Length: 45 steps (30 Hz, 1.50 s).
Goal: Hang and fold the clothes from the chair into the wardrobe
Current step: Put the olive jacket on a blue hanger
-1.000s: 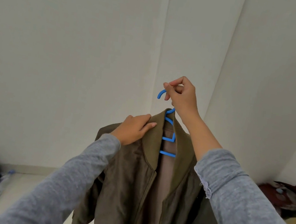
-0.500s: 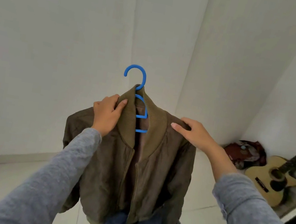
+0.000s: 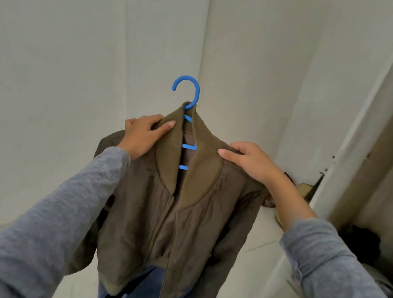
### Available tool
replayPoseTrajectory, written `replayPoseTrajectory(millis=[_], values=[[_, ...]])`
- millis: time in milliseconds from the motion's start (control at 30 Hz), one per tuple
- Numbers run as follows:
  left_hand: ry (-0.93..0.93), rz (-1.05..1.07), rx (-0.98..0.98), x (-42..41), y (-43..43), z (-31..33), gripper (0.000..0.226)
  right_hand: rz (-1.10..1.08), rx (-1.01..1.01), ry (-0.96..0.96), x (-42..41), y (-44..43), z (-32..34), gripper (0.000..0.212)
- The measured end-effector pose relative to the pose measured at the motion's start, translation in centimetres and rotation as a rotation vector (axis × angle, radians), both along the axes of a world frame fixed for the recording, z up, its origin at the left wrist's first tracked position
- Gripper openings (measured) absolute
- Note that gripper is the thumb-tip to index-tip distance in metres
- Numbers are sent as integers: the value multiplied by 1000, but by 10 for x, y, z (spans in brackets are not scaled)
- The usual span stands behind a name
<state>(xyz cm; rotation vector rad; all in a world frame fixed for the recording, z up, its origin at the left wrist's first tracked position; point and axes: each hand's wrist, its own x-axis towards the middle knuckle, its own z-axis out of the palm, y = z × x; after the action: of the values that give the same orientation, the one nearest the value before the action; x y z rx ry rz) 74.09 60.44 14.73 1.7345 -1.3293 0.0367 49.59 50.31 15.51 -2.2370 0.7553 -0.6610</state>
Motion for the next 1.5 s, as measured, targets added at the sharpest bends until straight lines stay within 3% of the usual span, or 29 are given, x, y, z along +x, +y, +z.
replayPoseTrajectory(millis=[267, 467, 600, 700, 900, 1133, 1333, 1500], values=[[61, -227, 107, -166, -11, -20, 42, -391, 6, 14, -165, 73, 1, 36], [29, -448, 76, -305, -23, -61, 59, -758, 53, 77, -273, 92, -14, 48], [79, -606, -104, -388, 5, -104, 45, -969, 151, -55, -328, 101, -21, 52], [202, -870, 10, -446, 31, -125, 40, -1071, 213, -190, -364, 102, -24, 45], [266, -1203, 362, -533, 48, -141, 94, -1142, 171, -296, -396, 81, -13, 32], [331, -1110, 314, -569, -16, -146, 120, -1093, 22, -265, -410, 20, -5, 41], [312, -1020, 307, -575, -148, -139, 117, -1097, 16, -407, -422, -92, 6, 41], [263, -1062, 302, -582, -277, -104, 114, -1160, -2, -492, -434, -202, 37, 40]])
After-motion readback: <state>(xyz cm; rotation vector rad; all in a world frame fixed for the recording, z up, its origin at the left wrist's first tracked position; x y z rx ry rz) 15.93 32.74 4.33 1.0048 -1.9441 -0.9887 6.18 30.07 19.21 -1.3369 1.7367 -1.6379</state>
